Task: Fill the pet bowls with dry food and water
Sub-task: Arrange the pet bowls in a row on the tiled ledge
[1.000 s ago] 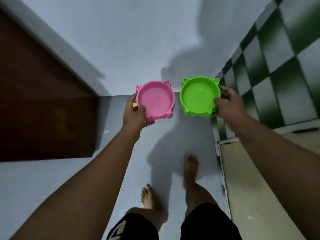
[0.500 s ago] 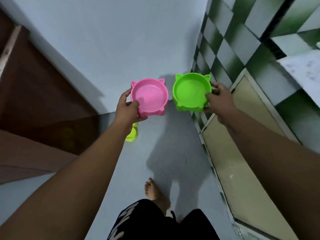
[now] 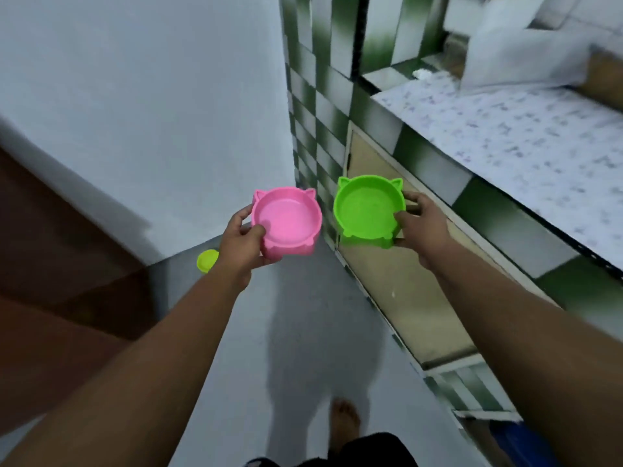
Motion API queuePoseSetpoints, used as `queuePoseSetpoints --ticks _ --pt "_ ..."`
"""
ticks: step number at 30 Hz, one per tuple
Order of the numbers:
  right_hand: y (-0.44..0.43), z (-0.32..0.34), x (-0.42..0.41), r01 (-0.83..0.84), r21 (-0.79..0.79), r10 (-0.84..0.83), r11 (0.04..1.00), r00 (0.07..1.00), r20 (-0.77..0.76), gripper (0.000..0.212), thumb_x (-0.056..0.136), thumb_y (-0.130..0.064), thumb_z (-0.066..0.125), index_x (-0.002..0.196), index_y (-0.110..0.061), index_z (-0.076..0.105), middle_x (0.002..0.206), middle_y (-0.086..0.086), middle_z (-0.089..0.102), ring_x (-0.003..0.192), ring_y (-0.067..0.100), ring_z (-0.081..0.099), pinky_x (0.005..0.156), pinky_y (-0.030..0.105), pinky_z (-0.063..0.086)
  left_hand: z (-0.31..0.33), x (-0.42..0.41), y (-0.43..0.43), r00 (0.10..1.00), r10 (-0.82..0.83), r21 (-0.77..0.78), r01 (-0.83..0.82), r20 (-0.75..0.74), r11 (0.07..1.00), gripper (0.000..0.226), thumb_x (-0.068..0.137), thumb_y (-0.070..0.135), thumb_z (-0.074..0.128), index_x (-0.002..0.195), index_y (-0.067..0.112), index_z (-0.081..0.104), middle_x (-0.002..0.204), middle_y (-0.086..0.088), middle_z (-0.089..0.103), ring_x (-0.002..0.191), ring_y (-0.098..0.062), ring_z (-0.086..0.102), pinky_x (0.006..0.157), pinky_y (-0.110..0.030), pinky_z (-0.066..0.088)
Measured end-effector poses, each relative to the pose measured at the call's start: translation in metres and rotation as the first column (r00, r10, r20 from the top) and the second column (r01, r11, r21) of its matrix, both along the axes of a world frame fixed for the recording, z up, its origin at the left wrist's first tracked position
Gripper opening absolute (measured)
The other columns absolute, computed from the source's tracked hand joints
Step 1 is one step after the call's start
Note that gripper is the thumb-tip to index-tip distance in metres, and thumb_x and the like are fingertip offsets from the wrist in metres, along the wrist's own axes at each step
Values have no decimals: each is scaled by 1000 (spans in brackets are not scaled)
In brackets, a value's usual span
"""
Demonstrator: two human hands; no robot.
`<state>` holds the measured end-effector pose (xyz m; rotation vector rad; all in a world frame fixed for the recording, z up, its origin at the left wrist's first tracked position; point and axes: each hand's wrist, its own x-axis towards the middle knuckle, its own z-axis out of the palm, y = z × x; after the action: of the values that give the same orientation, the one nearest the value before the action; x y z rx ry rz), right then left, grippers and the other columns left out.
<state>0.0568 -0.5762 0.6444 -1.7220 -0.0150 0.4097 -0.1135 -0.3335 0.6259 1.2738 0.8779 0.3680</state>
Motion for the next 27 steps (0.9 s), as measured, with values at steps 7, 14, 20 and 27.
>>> queuePoseSetpoints --ticks 7,14,20,27 --pt "-108 -3 -105 241 -10 -241 971 970 -19 41 94 -6 56 130 -25 58 120 13 61 102 33 67 73 63 58 7 -40 -80 960 -278 6 278 -41 960 56 99 4 52 148 29 45 126 -14 57 100 -40 69 66 -46 64" --pt "-252 4 -201 461 39 -460 887 887 -28 40 95 1 54 130 -18 57 117 7 63 94 25 67 67 51 62 6 -65 -196 854 -518 -13 518 -41 855 56 99 4 53 148 31 45 135 -12 54 109 -41 66 71 -50 64" --pt "-405 12 -269 635 -26 -632 772 772 75 40 92 -1 55 126 -22 60 112 8 64 96 32 68 71 57 61 3 -72 -332 736 -677 14 677 -25 735 54 99 3 52 147 26 45 124 -17 58 98 -37 64 63 -45 63" --pt "-582 5 -341 735 -111 -724 669 678 129 39 87 -4 59 121 -23 63 108 9 67 94 33 69 75 56 60 -5 -93 -508 682 -731 -24 731 20 682 43 99 2 50 135 26 50 129 -14 55 108 -38 63 66 -45 62"
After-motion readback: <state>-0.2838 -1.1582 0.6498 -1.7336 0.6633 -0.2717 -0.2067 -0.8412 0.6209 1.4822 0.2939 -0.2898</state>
